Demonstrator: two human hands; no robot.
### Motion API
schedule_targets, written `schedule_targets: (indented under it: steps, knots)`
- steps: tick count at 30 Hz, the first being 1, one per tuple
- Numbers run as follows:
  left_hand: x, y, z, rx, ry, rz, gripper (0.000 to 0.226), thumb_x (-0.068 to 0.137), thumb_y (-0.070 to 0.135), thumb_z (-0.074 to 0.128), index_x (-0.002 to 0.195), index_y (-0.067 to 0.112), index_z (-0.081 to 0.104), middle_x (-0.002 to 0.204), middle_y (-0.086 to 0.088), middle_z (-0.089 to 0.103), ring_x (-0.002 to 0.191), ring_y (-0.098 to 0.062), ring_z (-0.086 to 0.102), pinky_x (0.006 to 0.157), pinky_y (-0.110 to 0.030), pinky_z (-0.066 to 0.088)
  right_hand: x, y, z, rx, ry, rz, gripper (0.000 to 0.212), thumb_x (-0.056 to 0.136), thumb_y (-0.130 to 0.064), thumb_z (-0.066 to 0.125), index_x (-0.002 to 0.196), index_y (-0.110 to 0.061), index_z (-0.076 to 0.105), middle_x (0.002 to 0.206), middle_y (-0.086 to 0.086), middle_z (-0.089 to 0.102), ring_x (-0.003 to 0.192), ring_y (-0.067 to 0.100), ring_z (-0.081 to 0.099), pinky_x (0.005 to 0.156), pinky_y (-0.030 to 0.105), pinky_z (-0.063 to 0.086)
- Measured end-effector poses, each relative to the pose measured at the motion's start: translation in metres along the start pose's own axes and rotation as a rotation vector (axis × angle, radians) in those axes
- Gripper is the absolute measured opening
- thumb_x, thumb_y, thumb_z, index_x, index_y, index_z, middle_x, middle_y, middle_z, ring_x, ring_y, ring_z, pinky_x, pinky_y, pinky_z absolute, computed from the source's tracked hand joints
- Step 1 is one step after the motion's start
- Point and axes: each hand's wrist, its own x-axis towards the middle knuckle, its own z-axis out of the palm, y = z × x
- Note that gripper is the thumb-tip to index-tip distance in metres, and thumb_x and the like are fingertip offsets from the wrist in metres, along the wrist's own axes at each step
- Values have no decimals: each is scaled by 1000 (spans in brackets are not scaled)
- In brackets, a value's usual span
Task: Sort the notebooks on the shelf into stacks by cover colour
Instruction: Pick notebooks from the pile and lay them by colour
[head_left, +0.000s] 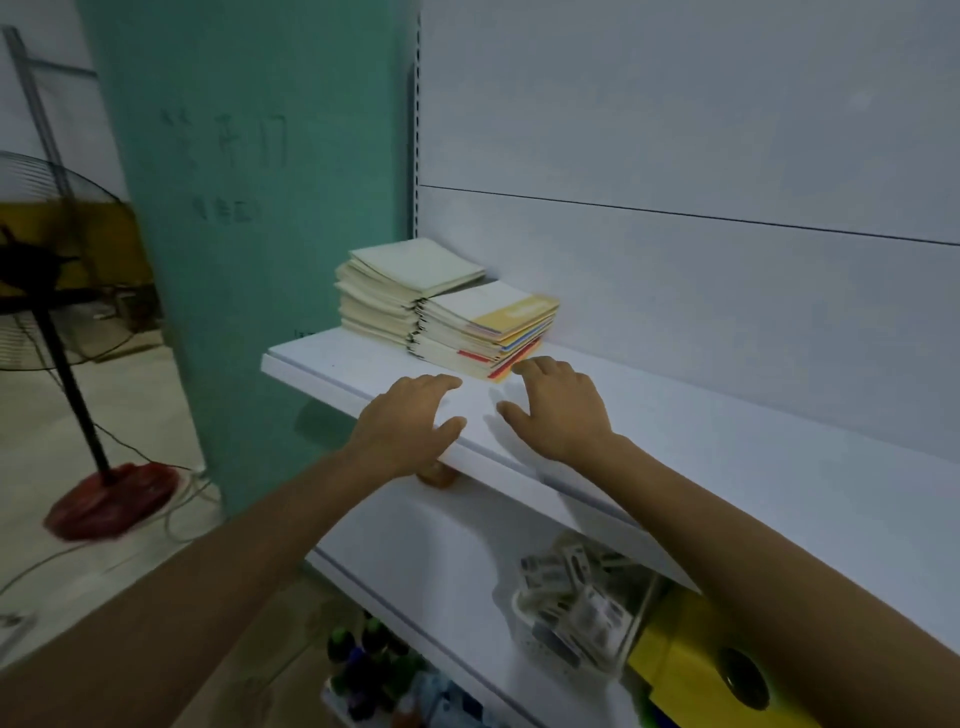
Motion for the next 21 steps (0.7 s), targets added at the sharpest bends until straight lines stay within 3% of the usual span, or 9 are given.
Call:
schedule_targets:
  steps: [3,6,10,15,18,21]
  knots:
    - [35,-23,2,-25,-38,4,47,93,41,52,137,26,44,139,9,50,125,-14,45,101,-33,38,48,-2,13,54,14,-6,50,91,-42,49,133,-15,46,130,8,53,115,28,50,93,39,41]
    - [68,-42,5,-119,-73,2,37,92,39,56,126,24,55,124,7,61,106,-11,58,90,-28,46,92,-3,22,79,10,-8,48,91,-39,50,130,-12,47,127,11,53,114,30,49,92,40,40]
    - [98,-61,13,-181,-113,-6,31,93,36,55,119,21,61,113,4,66,100,-12,61,93,-33,49,140,-4,35,96,2,-7,52,92,-37,52,136,-11,44,136,11,48,122,30,45,96,40,39]
    - [126,-86,21,-271,-137,14,27,93,32,53,114,21,64,112,4,66,95,-11,58,91,-32,48,174,-7,55,95,-69,30,64,93,-54,44,140,-11,36,140,14,43,130,30,38,102,39,33]
    - [142,-101,24,-365,-135,50,25,91,29,54,111,19,67,108,1,67,94,-13,59,89,-32,48,181,-6,66,-5,-7,28,56,95,-57,34,118,-9,51,115,12,57,111,30,51,85,37,38]
    - [158,-114,24,-541,-157,68,22,88,28,61,103,15,69,99,-3,70,92,-18,64,89,-40,52,174,-12,64,-21,33,52,49,96,-53,36,115,-11,55,112,8,59,106,27,54,77,35,40]
